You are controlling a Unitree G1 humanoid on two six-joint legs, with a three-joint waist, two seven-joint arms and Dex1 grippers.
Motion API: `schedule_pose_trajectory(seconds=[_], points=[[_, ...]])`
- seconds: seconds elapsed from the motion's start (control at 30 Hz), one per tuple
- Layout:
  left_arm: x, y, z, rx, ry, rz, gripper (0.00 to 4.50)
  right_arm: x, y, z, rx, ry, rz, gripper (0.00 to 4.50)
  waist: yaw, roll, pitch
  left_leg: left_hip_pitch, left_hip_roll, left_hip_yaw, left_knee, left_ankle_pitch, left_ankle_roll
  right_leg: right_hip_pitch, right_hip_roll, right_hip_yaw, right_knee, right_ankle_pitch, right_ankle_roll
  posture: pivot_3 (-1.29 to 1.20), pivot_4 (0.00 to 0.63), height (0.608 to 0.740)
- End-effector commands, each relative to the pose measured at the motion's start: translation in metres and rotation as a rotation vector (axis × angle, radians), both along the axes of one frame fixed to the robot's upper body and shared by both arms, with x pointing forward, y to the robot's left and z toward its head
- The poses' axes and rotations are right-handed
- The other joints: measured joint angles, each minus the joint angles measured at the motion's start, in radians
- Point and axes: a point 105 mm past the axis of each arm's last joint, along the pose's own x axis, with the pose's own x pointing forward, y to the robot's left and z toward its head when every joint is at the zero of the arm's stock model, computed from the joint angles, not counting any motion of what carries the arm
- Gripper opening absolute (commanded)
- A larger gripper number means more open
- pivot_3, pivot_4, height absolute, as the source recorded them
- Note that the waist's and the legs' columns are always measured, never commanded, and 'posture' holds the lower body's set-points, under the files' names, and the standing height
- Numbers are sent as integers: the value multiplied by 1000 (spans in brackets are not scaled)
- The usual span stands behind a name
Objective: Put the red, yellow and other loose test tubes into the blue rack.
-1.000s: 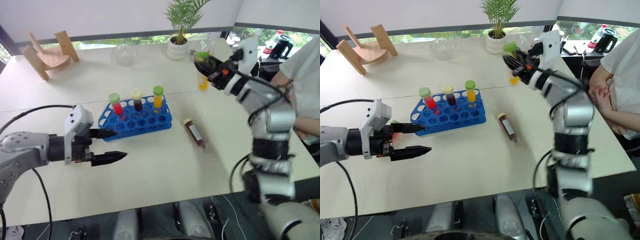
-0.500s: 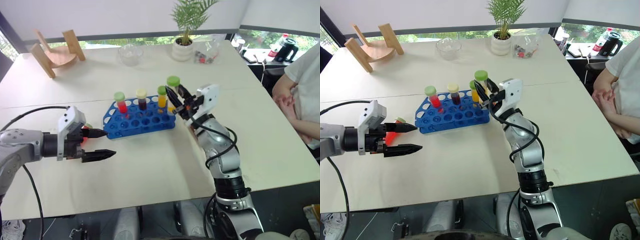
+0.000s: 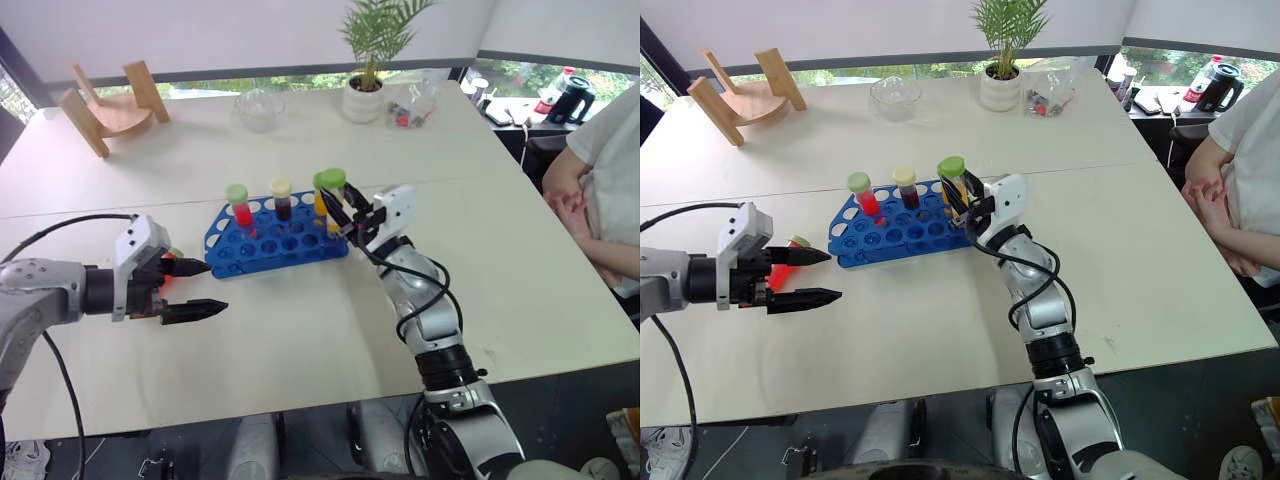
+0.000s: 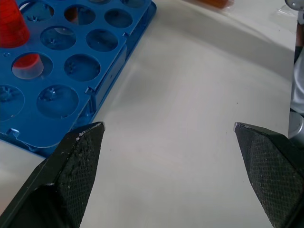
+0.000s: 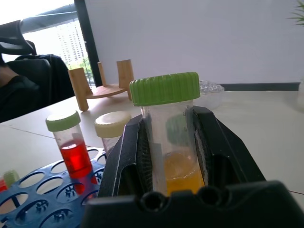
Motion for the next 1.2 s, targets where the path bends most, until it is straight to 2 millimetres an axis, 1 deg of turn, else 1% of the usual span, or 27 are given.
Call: schedule_pose_trajectory(seconds=[0.03,0.23,0.3,0.43,0.53,0.7,0.77,0.8,0.87,0.9,0.93,0.97,1.0,1.03,1.07,1.1,1.13,1.17,1.2], points=[[1,1,6,2,-44,8,4500,-7,7,-5,-30,-12,28,812,0,0,0,0,0,0,0,0,0,0,0,0,1,0,0,0,150,740],[3,-1,6,-6,-53,14,4500,-6,-1,-15,-56,-6,-2,812,2,0,0,1,0,0,1,0,0,0,0,0,3,-1,-1,0,150,740],[4,-2,6,-8,-56,15,4500,-3,-6,-17,-60,-4,-32,812,1,-1,0,1,0,0,1,0,0,0,0,0,4,-1,-1,0,150,740],[5,-4,6,-10,-60,16,4500,1,-12,-19,-58,-4,-65,812,3,-1,0,1,0,0,1,0,0,0,0,0,4,-1,-1,0,150,740],[6,-5,7,-12,-64,15,4500,1,-12,-20,-52,0,-67,812,3,-1,-1,1,0,-1,1,0,0,0,0,0,4,-1,-1,0,150,740],[8,-7,8,-13,-68,11,4500,0,-6,-22,-43,5,-57,812,3,-1,-1,1,0,-1,1,0,0,0,0,0,4,-1,-1,0,150,740],[8,-8,9,-14,-68,10,4500,-3,-4,-20,-38,-4,-50,1836,2,-1,-1,1,0,-1,1,0,0,0,0,0,4,-1,-1,0,150,740],[8,-8,9,-15,-68,10,4500,-4,-4,-19,-38,-9,-47,2167,2,-1,-1,1,0,-1,1,0,0,0,0,0,4,-1,-1,0,150,740],[8,-8,10,-15,-68,12,4500,-8,-5,-15,-39,-19,-43,3160,2,-1,0,1,0,-1,1,0,0,0,0,0,4,-1,-1,0,150,740],[9,-8,10,-15,-69,12,4500,-10,-6,-12,-43,-29,-40,3679,2,-1,0,1,0,-1,1,0,0,0,0,0,4,-1,-1,0,150,740],[9,-8,10,-16,-69,11,4500,-13,-9,-5,-46,-48,-34,4247,2,-1,0,1,0,-1,1,0,0,0,0,0,4,-1,-1,0,150,740],[9,-8,10,-17,-69,10,4500,-16,-10,0,-49,-60,-29,4433,2,-1,0,1,0,-1,1,0,0,0,0,0,4,-1,-1,0,150,740],[9,-8,10,-18,-69,10,4500,-18,-11,4,-51,-66,-26,4433,2,-1,0,1,0,-1,1,0,0,0,0,0,4,-1,-1,0,150,740],[9,-10,11,-24,-74,6,4500,-22,-18,15,-65,-88,-21,4433,2,-1,0,1,0,-1,1,0,0,0,0,0,4,-1,-1,0,150,740],[9,-13,14,-35,-85,-3,4500,-27,-34,35,-78,-112,-22,4433,5,1,1,1,0,-1,1,0,0,0,0,0,4,-1,-1,0,150,740],[7,-17,18,-36,-100,-27,4500,-30,-55,54,-125,-96,-14,4433,8,1,1,1,0,-1,1,0,0,0,0,0,4,-1,-1,0,150,740],[6,-20,21,-36,-110,-44,4500,-35,-68,66,-164,-79,-4,4433,12,0,2,0,-1,-2,2,0,0,0,-1,0,4,-1,-1,0,150,740],[5,-24,25,-34,-118,-68,4500,-34,-81,70,-238,-11,8,4433,17,0,3,-1,-2,-2,3,0,0,0,-2,0,4,-1,-1,0,150,740],[4,-27,28,-27,-130,-91,4500,-32,-90,64,-347,107,34,4433,23,0,3,-1,-3,-2,4,0,0,0,-3,0,4,-2,-1,0,150,740]])
